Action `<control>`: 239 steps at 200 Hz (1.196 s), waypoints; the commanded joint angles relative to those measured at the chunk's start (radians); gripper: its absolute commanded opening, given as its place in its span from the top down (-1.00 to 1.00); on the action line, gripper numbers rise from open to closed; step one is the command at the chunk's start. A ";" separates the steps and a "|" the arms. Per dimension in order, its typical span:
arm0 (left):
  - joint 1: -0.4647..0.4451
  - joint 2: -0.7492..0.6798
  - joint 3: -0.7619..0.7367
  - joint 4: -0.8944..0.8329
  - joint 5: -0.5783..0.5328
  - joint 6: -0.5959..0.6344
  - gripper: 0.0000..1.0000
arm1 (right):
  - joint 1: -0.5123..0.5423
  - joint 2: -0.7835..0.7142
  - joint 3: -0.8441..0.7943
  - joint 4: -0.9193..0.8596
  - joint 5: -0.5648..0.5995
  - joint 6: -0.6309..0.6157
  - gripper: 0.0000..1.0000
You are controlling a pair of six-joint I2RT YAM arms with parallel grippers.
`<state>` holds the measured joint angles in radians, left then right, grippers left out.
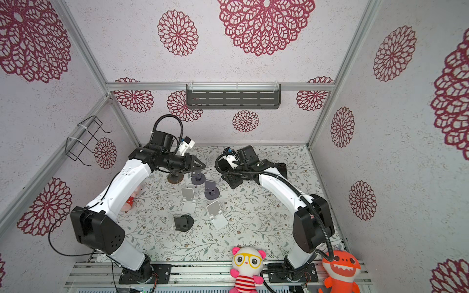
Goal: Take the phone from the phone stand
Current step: 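Carry the black phone with the right gripper to the row of flat phones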
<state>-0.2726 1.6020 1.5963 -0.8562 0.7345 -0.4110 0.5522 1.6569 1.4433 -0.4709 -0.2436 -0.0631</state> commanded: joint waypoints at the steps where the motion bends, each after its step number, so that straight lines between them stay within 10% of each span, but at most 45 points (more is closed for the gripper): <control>1: 0.021 -0.079 -0.044 0.018 -0.130 0.032 0.19 | -0.004 0.033 0.066 0.054 0.050 0.142 0.20; 109: 0.024 -0.331 -0.338 0.144 -0.360 0.008 0.18 | 0.003 0.419 0.388 0.111 0.207 0.550 0.75; 239: 0.025 -0.391 -0.461 0.220 -0.366 -0.073 0.18 | 0.007 0.771 0.726 0.145 0.180 0.598 0.65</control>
<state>-0.2523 1.2343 1.1435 -0.6781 0.3782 -0.4606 0.5575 2.4378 2.1208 -0.3916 -0.0566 0.5014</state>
